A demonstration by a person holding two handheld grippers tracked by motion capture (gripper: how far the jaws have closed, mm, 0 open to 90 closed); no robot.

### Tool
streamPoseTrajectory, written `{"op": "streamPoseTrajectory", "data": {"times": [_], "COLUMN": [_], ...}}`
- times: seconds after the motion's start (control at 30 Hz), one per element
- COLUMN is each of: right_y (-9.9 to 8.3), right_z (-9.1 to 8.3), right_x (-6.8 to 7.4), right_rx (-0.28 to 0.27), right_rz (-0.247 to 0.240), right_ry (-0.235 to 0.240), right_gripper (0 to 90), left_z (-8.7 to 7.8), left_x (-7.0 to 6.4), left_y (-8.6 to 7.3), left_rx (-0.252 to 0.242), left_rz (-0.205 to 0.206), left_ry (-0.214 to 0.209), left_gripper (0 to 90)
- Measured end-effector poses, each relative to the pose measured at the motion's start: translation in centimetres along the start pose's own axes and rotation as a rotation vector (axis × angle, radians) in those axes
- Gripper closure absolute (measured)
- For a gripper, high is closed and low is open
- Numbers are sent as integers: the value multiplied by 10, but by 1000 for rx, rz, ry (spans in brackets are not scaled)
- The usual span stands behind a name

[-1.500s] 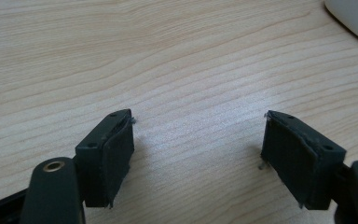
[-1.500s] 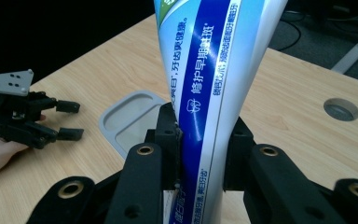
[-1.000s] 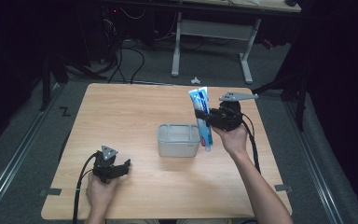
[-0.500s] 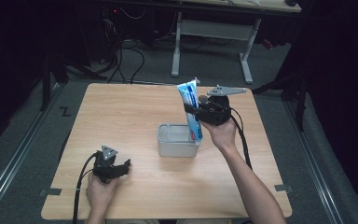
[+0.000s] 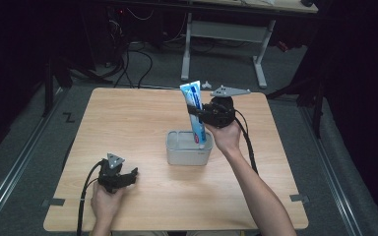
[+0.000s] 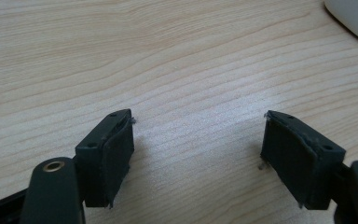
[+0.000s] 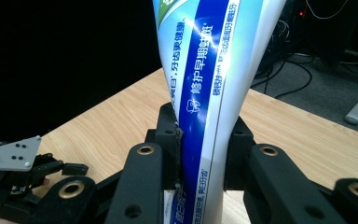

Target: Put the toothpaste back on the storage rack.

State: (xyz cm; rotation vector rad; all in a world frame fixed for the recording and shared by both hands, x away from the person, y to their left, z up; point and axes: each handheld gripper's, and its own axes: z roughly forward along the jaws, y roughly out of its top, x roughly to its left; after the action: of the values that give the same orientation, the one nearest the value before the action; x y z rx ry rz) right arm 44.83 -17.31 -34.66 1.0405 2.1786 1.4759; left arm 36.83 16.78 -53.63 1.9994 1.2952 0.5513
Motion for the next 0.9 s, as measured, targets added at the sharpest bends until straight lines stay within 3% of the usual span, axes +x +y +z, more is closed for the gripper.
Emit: {"op": "streamPoseTrajectory", "data": {"times": [0.4, 0.9], "right_y": [4, -2], "right_z": [13, 29], "right_x": [2, 4], "right_rx": [-9, 21], "right_rz": [-12, -31], "right_ry": [-3, -27], "right_gripper": [738, 733], "left_z": [0, 0], "left_x": [0, 0], "left_y": [0, 0], "left_rx": [-4, -4], "left_rz": [-1, 0], "left_ry": [2, 1], "left_gripper": [255, 256]}}
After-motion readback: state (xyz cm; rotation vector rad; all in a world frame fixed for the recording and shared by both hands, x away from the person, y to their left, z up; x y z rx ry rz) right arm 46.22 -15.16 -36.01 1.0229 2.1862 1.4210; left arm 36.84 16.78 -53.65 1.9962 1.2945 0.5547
